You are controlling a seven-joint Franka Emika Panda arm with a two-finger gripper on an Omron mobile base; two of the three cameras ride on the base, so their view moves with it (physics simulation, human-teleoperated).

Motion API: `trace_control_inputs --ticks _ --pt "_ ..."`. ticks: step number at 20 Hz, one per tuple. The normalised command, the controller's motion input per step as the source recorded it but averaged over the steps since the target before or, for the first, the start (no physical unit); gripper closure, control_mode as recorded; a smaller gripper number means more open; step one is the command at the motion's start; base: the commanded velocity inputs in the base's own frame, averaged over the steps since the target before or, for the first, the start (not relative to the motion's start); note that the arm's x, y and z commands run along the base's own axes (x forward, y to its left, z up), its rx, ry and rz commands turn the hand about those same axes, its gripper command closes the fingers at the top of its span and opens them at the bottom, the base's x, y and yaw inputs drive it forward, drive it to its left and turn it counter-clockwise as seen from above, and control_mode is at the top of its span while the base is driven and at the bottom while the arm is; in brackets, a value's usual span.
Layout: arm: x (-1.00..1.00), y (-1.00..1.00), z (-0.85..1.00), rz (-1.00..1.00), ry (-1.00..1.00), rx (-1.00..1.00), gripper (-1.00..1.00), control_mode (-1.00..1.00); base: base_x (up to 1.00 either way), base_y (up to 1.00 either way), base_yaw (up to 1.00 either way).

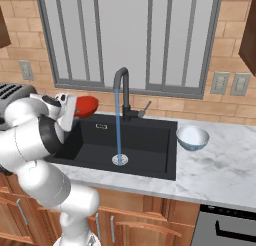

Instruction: Rinse each bowl for a few seconds and place them down in the sink or on the counter.

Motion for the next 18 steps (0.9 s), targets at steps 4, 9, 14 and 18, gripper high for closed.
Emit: trace_control_inputs --ticks 4,9,14,18 --pt "0.07 -0.32 -0.08 0.0 0.04 0.04 1.0 -1.0 0.0 0.0 0.0" --pt "0.05 -0.3 -0.07 0.0 0.01 0.03 1.0 -1.0 0.0 0.0 0.0" --pt "0.09 -0.28 -0.11 0.0 0.01 0.03 1.0 -1.0 0.0 0.0 0.0" --pt "0.13 -0.26 -0.13 0.0 0.02 0.03 1.0 -1.0 0.0 0.0 0.0"
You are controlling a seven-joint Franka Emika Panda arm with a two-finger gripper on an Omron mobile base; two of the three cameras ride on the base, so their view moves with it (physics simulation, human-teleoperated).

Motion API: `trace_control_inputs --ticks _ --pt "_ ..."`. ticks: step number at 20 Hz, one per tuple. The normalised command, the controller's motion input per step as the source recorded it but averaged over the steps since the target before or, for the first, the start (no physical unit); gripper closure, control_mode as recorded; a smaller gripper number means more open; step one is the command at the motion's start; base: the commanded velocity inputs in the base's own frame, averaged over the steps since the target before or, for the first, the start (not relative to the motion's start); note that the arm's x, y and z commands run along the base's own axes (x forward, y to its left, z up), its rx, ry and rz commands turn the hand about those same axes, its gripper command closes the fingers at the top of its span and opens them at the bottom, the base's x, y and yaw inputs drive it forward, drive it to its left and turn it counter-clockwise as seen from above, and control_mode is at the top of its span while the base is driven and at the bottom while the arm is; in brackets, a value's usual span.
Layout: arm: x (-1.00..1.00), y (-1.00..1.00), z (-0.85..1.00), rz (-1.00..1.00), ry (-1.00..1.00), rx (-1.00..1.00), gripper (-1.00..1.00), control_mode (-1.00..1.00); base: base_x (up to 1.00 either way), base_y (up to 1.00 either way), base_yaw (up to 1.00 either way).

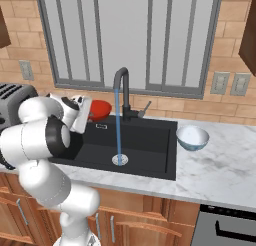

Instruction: Rinse each bowl for a few seconds and place them down in the sink or on the counter.

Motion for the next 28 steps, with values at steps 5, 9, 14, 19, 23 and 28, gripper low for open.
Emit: trace_control_inputs --ticks 5,9,14,19,23,28 --pt "0.19 -0.23 -0.1 0.0 0.01 0.04 1.0 -1.0 0.0 0.0 0.0" --pt "0.13 -0.21 -0.08 0.0 0.0 0.03 1.0 -1.0 0.0 0.0 0.0" --pt "0.04 -0.19 -0.08 0.0 0.0 0.02 1.0 -1.0 0.0 0.0 0.0" --pt "0.08 -0.17 -0.09 0.0 0.0 0.02 1.0 -1.0 0.0 0.0 0.0" --pt "0.09 -0.13 -0.08 0.0 0.0 0.0 1.0 -1.0 0.0 0.0 0.0" --pt "-0.11 -0.03 0.0 -0.02 -0.05 0.0 1.0 -1.0 0.0 0.0 0.0"
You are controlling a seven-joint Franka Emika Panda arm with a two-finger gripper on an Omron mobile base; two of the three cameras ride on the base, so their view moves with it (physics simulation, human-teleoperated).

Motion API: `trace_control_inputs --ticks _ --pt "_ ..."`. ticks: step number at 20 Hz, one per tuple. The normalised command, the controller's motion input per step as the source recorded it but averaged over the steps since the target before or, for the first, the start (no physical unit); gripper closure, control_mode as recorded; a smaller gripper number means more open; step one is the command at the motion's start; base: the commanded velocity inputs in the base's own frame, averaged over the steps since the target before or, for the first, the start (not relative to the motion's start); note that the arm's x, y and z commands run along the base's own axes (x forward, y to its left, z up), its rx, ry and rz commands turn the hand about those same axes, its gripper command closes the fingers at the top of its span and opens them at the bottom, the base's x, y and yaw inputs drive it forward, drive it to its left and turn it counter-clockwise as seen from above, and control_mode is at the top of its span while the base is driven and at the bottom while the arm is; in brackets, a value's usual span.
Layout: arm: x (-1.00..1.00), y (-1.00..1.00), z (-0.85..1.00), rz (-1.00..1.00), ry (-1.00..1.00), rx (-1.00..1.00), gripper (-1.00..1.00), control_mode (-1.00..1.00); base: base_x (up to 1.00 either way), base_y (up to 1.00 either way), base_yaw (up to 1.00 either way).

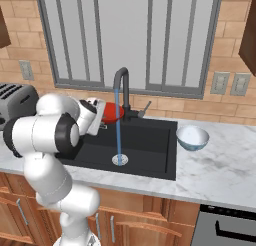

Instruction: Rinse each bowl for a few seconds and place them down in the sink or on the counter.

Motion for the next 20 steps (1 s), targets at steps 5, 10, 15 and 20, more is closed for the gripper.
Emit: trace_control_inputs --ticks 5,10,15,20 --pt "-0.24 0.03 0.0 -0.02 -0.06 0.0 1.0 -1.0 0.0 0.0 0.0" --pt "-0.39 0.19 0.0 0.0 -0.03 0.04 1.0 -1.0 0.0 0.0 0.0" --pt "-0.12 0.27 0.1 0.03 0.0 0.13 1.0 -1.0 0.0 0.0 0.0" --pt "0.0 0.31 0.22 0.09 0.0 0.16 1.0 -1.0 0.0 0.0 0.0"
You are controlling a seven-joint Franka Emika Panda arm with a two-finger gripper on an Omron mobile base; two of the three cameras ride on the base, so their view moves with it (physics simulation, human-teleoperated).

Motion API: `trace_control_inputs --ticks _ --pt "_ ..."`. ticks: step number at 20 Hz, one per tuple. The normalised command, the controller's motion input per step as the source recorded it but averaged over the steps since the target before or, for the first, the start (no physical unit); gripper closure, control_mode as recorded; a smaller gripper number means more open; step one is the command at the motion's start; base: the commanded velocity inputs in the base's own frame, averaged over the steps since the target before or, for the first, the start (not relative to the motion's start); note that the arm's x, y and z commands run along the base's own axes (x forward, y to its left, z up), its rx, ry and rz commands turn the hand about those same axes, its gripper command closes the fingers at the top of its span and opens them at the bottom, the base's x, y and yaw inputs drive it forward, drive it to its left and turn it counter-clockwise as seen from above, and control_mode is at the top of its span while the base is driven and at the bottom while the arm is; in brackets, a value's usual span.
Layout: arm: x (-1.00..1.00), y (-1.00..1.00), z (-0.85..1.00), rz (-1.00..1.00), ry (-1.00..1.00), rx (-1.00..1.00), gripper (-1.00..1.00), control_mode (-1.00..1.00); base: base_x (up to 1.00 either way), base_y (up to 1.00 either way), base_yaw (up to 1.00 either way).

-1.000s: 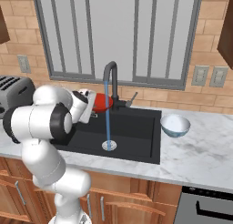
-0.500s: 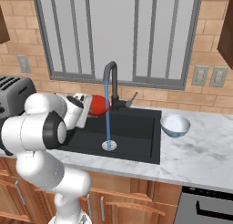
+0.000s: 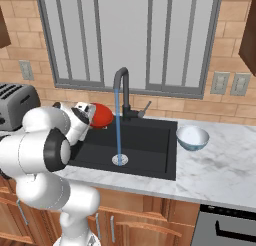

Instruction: Rinse each bowl for a few seconds and place them down in the sink or on the counter.

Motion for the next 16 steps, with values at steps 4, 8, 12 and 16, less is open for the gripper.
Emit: trace_control_inputs --ticks 4,8,12,16 --pt "0.0 0.35 0.24 0.11 0.0 0.13 1.0 -1.0 0.0 0.0 0.0" --pt "-0.07 0.45 0.22 0.12 -0.01 0.01 1.0 -1.0 0.0 0.0 0.0" --pt "-0.07 0.56 0.18 0.13 -0.01 -0.05 1.0 -1.0 0.0 0.0 0.0" --pt "-0.01 0.55 0.11 0.14 0.0 -0.07 1.0 -1.0 0.0 0.0 0.0"
